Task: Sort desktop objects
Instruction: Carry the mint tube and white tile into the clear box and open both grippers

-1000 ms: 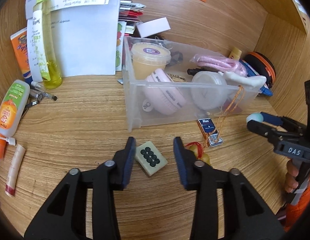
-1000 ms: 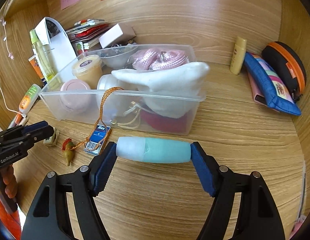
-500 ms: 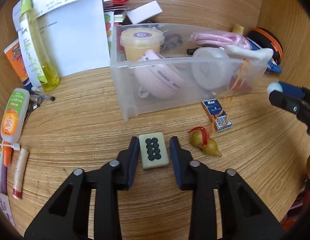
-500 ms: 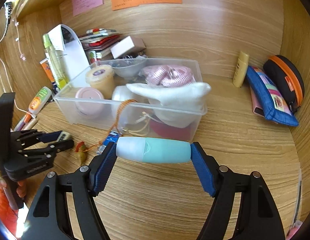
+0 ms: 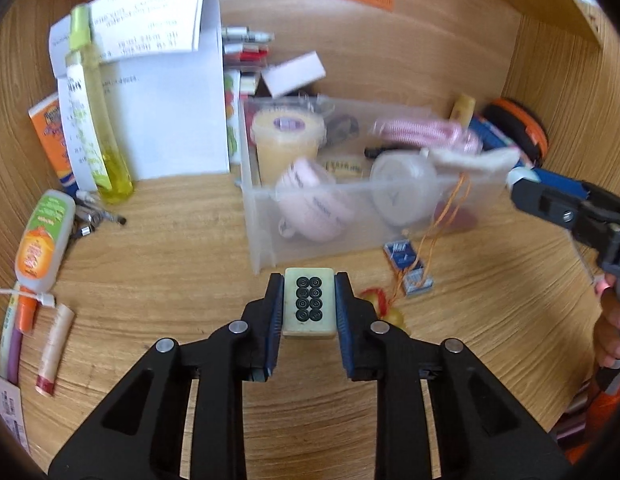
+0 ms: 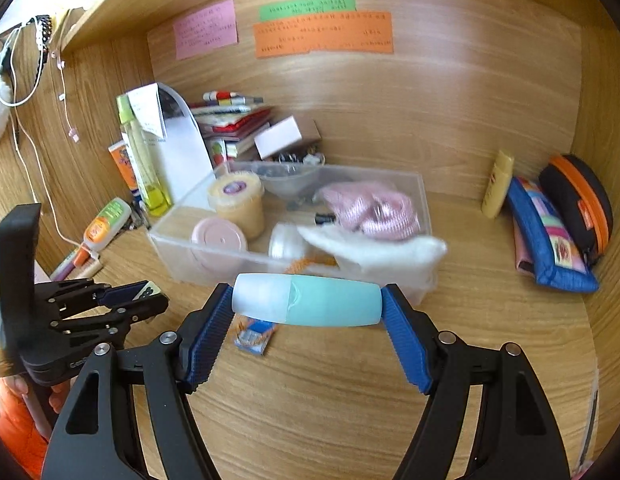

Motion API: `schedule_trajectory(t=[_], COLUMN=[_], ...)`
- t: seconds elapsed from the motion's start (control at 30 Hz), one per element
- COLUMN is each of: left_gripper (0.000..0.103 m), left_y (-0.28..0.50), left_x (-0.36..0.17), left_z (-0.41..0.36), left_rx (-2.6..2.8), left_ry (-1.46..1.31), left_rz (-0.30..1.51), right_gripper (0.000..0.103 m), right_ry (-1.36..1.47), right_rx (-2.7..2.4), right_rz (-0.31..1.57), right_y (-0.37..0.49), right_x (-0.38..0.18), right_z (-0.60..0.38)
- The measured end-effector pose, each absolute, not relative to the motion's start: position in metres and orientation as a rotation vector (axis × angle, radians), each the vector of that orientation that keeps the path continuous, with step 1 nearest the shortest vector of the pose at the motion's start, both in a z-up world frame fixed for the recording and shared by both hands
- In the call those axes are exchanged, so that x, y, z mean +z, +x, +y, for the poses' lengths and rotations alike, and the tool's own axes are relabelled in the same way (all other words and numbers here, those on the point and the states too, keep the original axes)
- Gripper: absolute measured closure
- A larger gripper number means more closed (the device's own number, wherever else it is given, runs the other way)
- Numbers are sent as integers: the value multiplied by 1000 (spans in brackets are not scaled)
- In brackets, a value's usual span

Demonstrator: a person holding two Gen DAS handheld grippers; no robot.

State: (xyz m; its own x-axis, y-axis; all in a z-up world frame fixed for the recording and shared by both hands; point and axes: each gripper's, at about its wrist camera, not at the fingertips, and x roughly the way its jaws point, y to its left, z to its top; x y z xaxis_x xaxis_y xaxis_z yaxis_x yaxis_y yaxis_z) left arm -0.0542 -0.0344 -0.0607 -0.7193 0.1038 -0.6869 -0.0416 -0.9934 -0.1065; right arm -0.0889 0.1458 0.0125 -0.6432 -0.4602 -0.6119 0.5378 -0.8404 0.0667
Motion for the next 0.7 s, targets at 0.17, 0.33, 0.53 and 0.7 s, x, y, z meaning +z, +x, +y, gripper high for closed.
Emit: schedule_trajectory(t=[0.17, 0.33, 0.53, 0.7], left_gripper=[79, 79, 79, 79], left_y=[-62, -78, -111, -140], left_x=[-34, -8, 3, -15], left_z=[-37, -37, -36, -42], left_rx=[2864, 2874, 2830, 2822], left_ry=[-1042, -950, -949, -1026], left_rz=[-142, -134, -146, -192], right_gripper=[31, 31, 31, 31], right_ry=[777, 736, 741, 788], right_rx=[-2451, -2431, -2435, -2402], right_rz=[184, 155, 170, 159], right_y=[-98, -117, -149, -175], right_x=[30, 47, 58, 59], right_z=[137, 130, 113, 93])
